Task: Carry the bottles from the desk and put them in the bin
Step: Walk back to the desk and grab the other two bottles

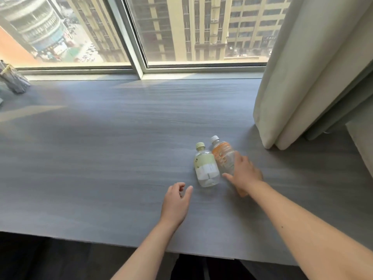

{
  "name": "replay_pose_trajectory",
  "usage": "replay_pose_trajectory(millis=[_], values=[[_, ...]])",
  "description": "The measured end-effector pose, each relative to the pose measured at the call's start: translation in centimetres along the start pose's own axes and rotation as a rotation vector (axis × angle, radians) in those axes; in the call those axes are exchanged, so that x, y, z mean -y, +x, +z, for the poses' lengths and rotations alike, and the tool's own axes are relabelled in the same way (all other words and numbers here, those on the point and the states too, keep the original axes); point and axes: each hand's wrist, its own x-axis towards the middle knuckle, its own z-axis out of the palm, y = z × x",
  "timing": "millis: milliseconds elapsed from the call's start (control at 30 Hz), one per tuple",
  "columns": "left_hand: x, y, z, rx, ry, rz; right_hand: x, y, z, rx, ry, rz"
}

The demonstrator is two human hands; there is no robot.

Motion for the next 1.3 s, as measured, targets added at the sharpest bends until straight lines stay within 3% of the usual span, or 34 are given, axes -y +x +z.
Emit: replay_pose_trajectory(millis=[400, 700, 900, 1100, 1300], values=[[-6.5, 5.4, 4.7, -0.014, 0.114, -0.129, -1.9, 1.9, -0.1, 0.070, 0.214, 0.079], [-7.6, 6.4, 5.8, 0.010, 0.079, -0.207, -3.9, 1.7, -0.7, 0.062, 0.622, 0.150], [-6.5, 5.8, 3.9, 0.097, -0.101, -0.227, -5.3, 0.4, -0.8, 0.126, 0.962, 0.169], [-5.0, 3.8, 2.1, 0.242, -0.234, -0.226, -5.5, -2.5, -1.2, 0.113, 1.088, 0.130], [-2.6, 1.7, 0.2, 0.367, -0.194, -0.155, -5.9, -7.0, -1.0, 0.060, 1.148, 0.115]])
